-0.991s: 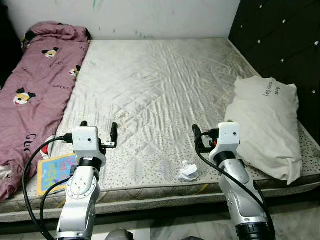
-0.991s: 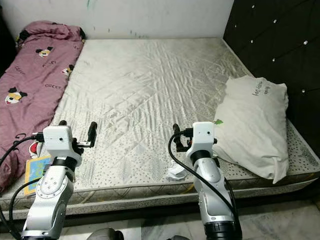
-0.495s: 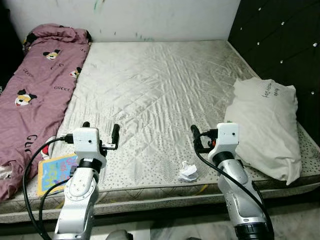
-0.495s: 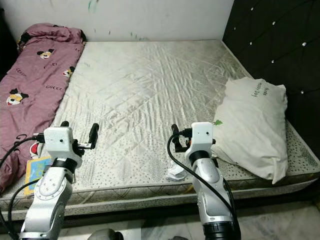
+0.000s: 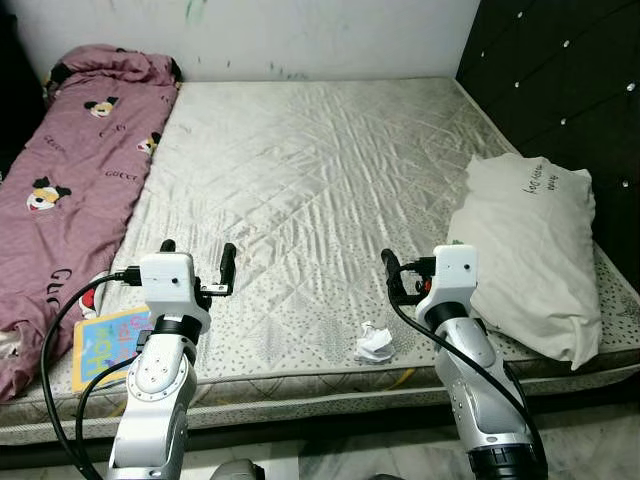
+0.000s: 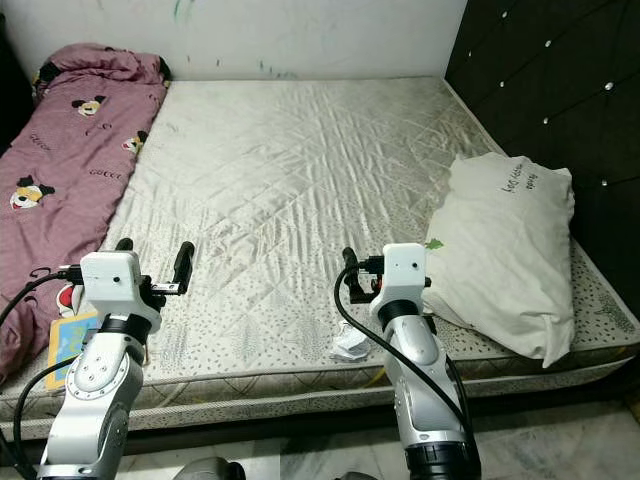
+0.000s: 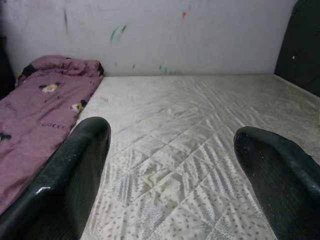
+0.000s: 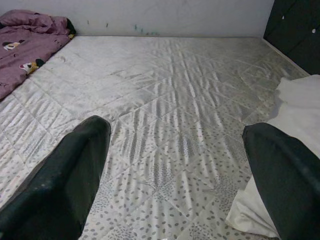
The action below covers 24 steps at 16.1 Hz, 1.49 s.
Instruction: Clean up the room
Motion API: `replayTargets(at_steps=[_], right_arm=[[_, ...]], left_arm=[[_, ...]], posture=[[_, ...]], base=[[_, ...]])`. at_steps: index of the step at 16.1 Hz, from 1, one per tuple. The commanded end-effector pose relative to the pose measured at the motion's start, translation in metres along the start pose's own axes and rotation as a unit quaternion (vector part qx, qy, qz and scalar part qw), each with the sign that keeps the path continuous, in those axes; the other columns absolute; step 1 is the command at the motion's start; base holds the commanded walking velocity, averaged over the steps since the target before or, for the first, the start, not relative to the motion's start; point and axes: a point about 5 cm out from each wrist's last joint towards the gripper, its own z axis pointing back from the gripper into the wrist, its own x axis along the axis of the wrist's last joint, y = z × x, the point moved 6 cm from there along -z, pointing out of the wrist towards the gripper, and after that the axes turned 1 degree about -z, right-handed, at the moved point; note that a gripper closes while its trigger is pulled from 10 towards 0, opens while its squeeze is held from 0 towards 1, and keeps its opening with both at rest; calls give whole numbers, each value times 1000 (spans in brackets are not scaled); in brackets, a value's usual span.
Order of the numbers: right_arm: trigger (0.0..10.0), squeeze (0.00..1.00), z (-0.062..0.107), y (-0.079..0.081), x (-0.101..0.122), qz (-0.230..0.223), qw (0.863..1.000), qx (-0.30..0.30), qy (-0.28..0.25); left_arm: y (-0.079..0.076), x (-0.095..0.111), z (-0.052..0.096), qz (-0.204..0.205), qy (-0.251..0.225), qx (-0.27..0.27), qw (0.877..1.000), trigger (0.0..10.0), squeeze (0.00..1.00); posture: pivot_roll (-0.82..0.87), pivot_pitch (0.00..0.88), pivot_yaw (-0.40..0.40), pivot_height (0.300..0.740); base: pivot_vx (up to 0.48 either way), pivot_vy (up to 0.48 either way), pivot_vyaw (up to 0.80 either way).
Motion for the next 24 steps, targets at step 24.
replayTargets(at_steps=[24], right_arm=[[10000, 0, -2, -1, 5, -22, 1000, 11, -8]], left_arm=[[0, -5, -5, -20, 13, 0, 1000, 10000, 0]], posture=[[51, 0, -23, 620]], base=[[0, 0, 0]])
